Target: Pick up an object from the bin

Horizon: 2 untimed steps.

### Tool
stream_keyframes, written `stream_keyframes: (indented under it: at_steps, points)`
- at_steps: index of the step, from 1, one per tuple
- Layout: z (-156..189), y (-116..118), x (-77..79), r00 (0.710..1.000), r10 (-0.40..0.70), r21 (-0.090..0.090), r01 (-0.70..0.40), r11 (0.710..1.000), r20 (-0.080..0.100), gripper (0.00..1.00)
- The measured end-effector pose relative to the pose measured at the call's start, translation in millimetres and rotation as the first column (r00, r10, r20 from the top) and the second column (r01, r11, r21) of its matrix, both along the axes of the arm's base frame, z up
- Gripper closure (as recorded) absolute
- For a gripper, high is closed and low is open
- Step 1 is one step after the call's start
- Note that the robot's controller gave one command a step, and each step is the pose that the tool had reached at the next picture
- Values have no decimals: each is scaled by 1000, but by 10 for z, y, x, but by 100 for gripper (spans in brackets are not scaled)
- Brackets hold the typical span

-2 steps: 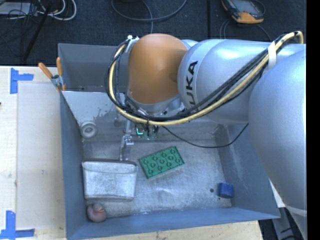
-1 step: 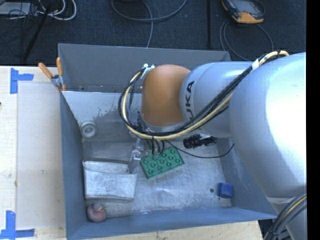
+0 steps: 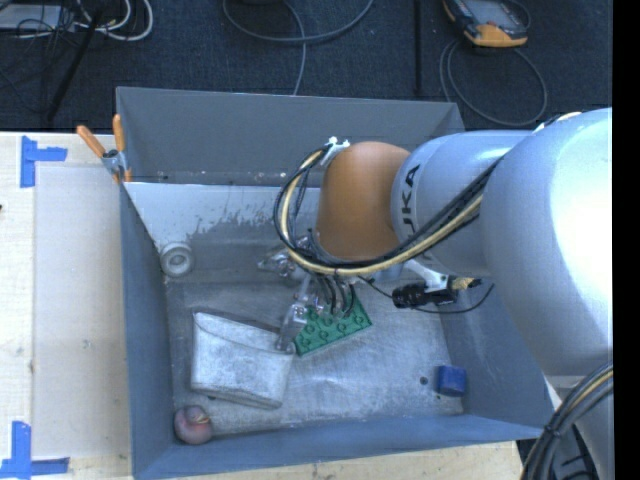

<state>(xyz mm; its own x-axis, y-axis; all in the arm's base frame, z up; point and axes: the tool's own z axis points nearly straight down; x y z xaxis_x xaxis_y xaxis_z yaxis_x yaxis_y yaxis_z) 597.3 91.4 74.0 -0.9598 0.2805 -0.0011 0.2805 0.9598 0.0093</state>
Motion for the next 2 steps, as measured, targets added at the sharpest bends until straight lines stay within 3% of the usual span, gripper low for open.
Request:
stream_keyframes:
  at_steps: [1,2]
  points:
    - [18,0,11,1000,2,-2,-2,1000,3,100]
    - [1065,-30,10,991,134,-9,-134,991,4,100]
